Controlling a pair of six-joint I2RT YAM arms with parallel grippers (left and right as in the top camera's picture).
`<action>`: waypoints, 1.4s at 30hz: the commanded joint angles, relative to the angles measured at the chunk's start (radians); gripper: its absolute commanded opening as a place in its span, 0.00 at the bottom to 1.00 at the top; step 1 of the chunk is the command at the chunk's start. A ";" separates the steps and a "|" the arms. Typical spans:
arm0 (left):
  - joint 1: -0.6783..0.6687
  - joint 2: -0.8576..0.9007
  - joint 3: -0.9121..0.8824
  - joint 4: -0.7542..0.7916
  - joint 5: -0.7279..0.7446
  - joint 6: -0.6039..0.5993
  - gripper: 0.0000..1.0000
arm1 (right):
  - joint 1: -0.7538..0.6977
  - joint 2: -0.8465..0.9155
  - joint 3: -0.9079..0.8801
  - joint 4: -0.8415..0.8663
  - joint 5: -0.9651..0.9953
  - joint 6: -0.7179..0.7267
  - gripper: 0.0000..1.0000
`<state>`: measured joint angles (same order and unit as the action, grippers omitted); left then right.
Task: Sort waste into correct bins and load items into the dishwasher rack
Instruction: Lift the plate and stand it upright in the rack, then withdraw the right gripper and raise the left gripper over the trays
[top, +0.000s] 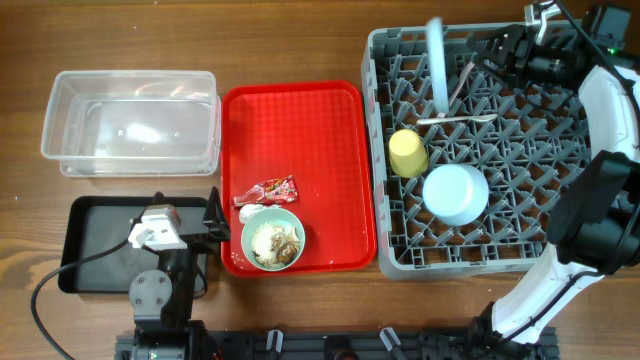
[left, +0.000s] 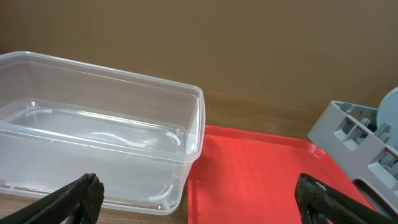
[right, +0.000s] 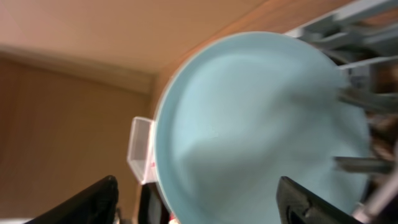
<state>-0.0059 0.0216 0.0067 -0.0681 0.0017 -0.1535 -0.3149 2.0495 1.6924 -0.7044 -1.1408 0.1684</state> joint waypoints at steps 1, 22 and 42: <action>-0.003 0.000 -0.001 -0.008 0.012 0.012 1.00 | -0.008 0.010 0.000 0.003 0.154 -0.011 0.89; -0.003 0.000 0.010 0.109 0.095 0.014 1.00 | -0.087 0.010 0.000 -0.003 0.726 -0.001 1.00; -0.003 1.134 1.437 -1.118 0.378 -0.037 1.00 | -0.087 0.010 0.000 -0.003 0.726 -0.001 1.00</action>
<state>-0.0059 0.9951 1.3403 -1.1370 0.3157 -0.1848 -0.4026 2.0495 1.6924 -0.7094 -0.4187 0.1677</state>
